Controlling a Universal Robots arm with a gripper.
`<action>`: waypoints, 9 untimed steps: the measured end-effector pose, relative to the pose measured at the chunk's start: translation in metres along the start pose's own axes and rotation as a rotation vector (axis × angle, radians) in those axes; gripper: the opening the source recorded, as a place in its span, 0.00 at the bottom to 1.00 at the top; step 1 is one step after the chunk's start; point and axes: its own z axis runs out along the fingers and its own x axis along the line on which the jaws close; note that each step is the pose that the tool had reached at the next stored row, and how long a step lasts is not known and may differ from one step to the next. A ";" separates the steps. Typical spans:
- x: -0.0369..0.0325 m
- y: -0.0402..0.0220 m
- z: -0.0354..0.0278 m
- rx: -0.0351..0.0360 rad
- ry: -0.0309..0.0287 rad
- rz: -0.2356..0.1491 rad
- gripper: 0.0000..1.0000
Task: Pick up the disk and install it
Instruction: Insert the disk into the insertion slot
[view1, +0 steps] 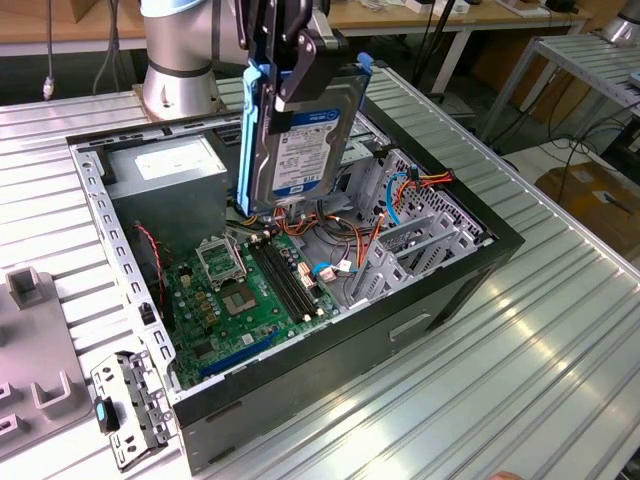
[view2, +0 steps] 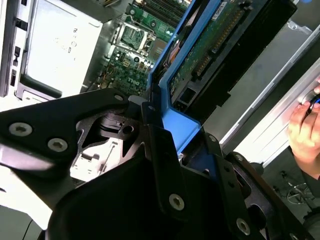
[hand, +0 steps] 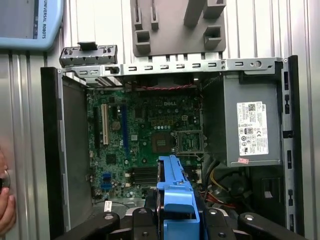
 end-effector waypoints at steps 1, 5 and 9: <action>0.0002 -0.0031 0.0001 0.0000 0.0001 0.000 0.37; -0.0002 -0.0167 0.0002 -0.0001 0.0002 0.000 0.37; -0.0005 -0.0212 -0.0006 -0.0021 0.0011 0.000 0.37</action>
